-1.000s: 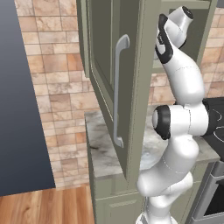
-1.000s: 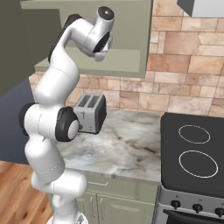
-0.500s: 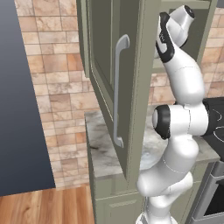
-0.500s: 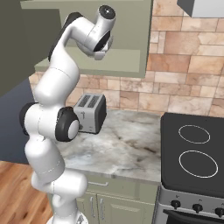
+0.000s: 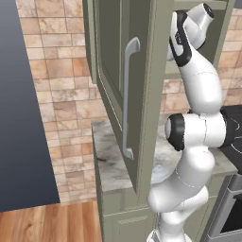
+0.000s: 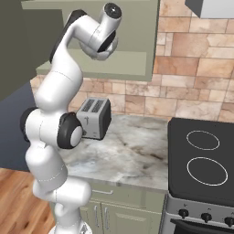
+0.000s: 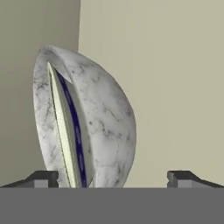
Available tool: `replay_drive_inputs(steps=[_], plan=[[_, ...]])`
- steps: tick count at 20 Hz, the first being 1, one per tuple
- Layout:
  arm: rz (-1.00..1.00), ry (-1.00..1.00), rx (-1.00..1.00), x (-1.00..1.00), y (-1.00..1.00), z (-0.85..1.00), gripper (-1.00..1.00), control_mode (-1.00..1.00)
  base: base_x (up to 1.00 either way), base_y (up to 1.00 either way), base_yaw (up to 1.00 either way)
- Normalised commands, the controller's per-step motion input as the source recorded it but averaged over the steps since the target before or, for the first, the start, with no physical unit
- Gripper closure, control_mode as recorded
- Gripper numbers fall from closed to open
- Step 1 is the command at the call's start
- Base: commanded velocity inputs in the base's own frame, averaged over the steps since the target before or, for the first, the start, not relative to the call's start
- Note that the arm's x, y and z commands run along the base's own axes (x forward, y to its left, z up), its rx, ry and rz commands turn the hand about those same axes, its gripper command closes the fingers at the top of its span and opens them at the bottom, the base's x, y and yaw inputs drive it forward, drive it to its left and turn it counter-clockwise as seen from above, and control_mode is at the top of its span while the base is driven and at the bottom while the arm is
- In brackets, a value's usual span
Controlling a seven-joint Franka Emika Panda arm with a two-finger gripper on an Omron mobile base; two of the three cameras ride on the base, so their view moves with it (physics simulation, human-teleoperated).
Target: Pick up the bowls on the counter and stack them on top of one another in the open cabinet. Place the smaller bowl on top of the larger bowl.
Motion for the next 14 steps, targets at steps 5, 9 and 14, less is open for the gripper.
replay_drive_inputs(steps=[5, 9, 14], plan=[[0.0, -0.03, 0.03, -0.13, 0.0, 0.06, -1.0, -1.0, 0.0, 0.0, 0.0], [0.0, -0.05, 0.04, -0.27, 0.0, 0.02, -1.0, -1.0, 0.0, 0.0, 0.0], [0.0, -0.07, 0.03, -0.42, 0.0, 0.02, -1.0, -1.0, 0.0, 0.0, 0.0]])
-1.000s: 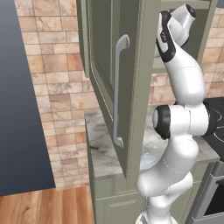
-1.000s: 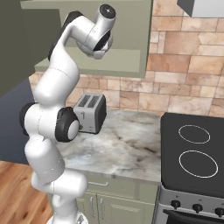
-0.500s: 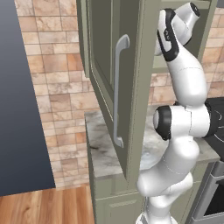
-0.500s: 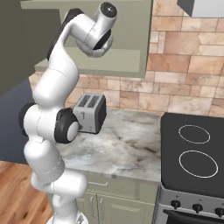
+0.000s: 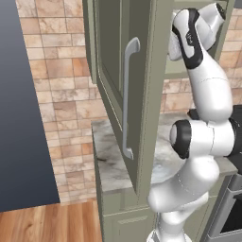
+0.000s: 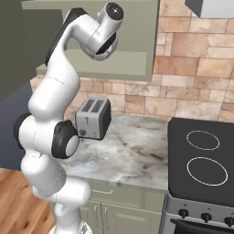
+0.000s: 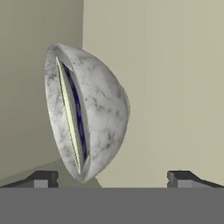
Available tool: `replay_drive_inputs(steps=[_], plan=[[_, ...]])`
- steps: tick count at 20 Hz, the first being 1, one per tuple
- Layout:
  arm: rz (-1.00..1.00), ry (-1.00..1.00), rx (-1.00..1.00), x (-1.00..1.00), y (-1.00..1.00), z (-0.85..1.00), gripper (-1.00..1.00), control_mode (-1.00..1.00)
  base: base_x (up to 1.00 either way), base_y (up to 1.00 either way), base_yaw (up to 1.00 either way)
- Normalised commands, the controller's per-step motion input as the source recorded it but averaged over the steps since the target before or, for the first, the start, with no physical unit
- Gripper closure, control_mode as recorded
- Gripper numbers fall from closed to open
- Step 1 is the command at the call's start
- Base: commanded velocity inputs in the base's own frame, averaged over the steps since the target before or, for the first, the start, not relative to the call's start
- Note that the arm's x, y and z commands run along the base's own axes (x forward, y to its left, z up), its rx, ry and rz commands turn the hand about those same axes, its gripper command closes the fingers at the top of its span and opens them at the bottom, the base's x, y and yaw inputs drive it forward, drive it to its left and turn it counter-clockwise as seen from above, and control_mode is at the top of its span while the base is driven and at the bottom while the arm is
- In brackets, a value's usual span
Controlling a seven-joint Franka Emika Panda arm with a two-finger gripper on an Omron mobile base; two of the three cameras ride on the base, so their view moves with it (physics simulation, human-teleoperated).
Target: Pick up the bowls on the counter and stack them on top of one another in the open cabinet. Place the smaller bowl on top of the larger bowl.
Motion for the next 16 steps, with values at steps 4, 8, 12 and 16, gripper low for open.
replay_drive_inputs(steps=[4, 8, 12, 16], plan=[[0.0, -0.07, 0.02, -0.56, 0.0, 0.0, -1.0, -1.0, 0.0, 0.0, 0.0], [0.01, -0.09, 0.0, -0.66, 0.0, 0.0, -1.0, -1.0, 0.0, 0.0, 0.0], [0.03, -0.08, 0.0, -0.7, 0.0, 0.0, -1.0, -1.0, 0.0, 0.0, 0.0], [0.04, -0.07, 0.0, -0.69, 0.0, 0.0, -1.0, -1.0, 0.0, 0.0, 0.0]])
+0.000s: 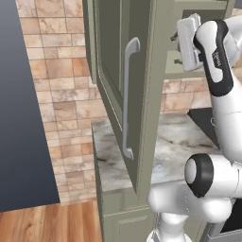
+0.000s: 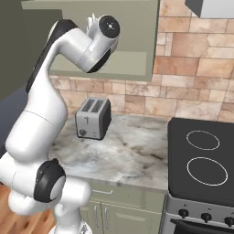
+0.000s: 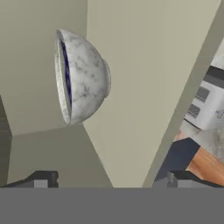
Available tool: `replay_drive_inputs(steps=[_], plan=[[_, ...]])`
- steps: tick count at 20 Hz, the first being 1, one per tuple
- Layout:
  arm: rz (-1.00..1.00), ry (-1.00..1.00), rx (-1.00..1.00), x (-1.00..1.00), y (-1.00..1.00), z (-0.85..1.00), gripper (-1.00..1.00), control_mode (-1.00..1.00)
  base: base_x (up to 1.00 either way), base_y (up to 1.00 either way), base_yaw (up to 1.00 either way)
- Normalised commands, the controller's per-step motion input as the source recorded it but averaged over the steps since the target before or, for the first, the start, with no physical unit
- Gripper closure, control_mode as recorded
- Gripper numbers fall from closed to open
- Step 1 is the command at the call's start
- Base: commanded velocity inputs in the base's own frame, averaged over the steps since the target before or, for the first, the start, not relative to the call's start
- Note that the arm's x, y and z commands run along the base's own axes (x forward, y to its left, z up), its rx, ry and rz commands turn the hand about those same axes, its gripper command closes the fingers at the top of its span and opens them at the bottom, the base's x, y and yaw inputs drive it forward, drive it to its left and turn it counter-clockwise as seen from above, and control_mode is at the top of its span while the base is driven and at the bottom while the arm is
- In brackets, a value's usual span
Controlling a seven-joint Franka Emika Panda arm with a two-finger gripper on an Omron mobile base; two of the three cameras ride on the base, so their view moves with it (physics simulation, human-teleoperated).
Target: Pick up the bowls on the counter and stack them on top of one another in the open cabinet. Place the smaller bowl on top of the larger bowl.
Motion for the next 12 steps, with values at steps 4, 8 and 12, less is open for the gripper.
replay_drive_inputs(steps=[4, 8, 12], plan=[[0.05, -0.06, 0.0, -0.67, 0.0, -0.01, -1.0, -1.0, 0.0, 0.0, 0.0], [0.06, -0.05, 0.0, -0.69, 0.0, -0.04, -1.0, -1.0, 0.0, 0.0, 0.0], [0.05, -0.04, 0.0, -0.71, -0.02, -0.08, -1.0, -1.0, 0.0, 0.0, 0.0]])
